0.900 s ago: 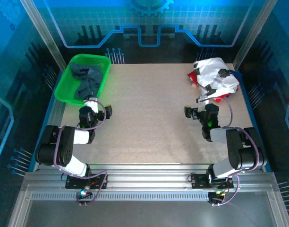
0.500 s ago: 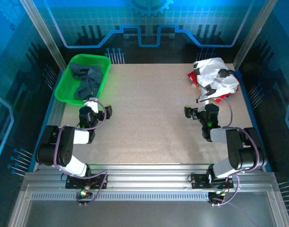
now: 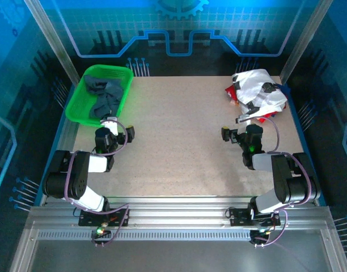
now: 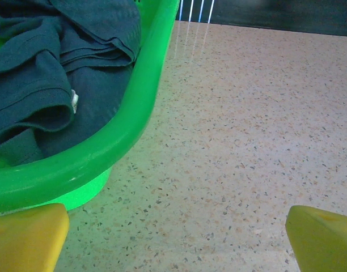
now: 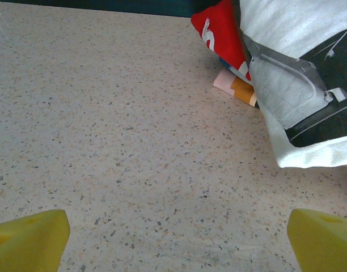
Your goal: Fold and stack the t-shirts
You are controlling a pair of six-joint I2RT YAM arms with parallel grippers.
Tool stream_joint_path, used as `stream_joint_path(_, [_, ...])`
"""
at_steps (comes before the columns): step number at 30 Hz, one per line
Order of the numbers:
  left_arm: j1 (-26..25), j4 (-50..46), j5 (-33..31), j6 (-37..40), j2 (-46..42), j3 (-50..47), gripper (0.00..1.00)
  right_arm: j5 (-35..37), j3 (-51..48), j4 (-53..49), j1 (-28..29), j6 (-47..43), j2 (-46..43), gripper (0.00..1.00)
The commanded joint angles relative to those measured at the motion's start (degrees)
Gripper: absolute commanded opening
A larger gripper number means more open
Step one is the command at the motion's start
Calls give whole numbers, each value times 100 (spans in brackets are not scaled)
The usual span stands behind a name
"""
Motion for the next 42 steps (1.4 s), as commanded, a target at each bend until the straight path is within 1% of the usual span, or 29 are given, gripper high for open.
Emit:
stream_joint_path(1, [-12,-123,-68,110,-187,112,99,-193,293,-452,-51,-125,-95,100])
stream_joint_path(3, [-82,-956,-166,170,-797,274,99,-169,686,-1462,15,-153,-462,100])
stream_joint_path(5, [-164,-2017,-204,160,-1622,523,99,-98,711,-1950,146,-172,-1037,100])
stream_joint_path(6, [-210,-2374,-190,125,-2006,598,99,-20,730,-2223,208,-151,-1301,100])
stream_joint_path(8, [-356,-3140,-116,35,-2838,768,99,37,895,-3153,325,-30,-1922,100])
stream_joint_path(10, [-509,-4034,-185,-223,-3490,1092,99,-47,1025,-3777,423,177,-2509,100])
stream_joint_path(12, [-645,-4972,-252,-533,-3971,1537,99,-279,1252,-4375,531,364,-2956,100])
stream_joint_path(13, [-671,-5498,-384,-810,-4121,1874,99,-401,1469,-4799,585,499,-3101,100])
stream_joint_path(15, [-663,-6856,-794,-1385,-4082,2773,99,-660,2094,-5755,676,766,-3126,100])
stream_joint_path(17, [-653,-8187,-899,-1494,-3522,4006,99,-1016,2933,-6848,773,970,-2888,100])
stream_joint_path(18, [-638,-8719,-936,-1492,-3197,4573,99,-1152,3264,-7200,838,1055,-2729,100])
stream_joint_path(20, [-504,-9774,-940,-1509,-2229,5873,99,-1471,3948,-7818,1023,1192,-2321,100])
stream_joint_path(22, [-212,-10511,-680,-1656,-1333,6928,99,-1682,4572,-8230,1262,1243,-1894,100])
stream_joint_path(23, [-78,-10733,-575,-1680,-894,7360,99,-1745,4893,-8416,1415,1245,-1652,100])
stream_joint_path(28, [331,-10878,-610,-1451,858,8681,99,-2084,6426,-8907,2040,1268,-703,100])
stream_joint_path(31, [577,-10995,-624,-1370,1872,9453,99,-2329,7054,-9074,2291,1354,-296,100])
stream_joint_path(32, [637,-10951,-646,-1342,2131,9578,99,-2407,7206,-9107,2357,1419,-191,100])
stream_joint_path(35, [784,-10684,-708,-1370,2696,9646,99,-2535,7396,-9171,2531,1578,32,100])
stream_joint_path(39, [914,-10357,-633,-1467,3237,9622,99,-2577,7334,-9207,2675,1738,110,100])
stream_joint_path(42, [944,-10076,-812,-1439,3545,9555,99,-2648,7200,-9190,2716,1847,60,100])
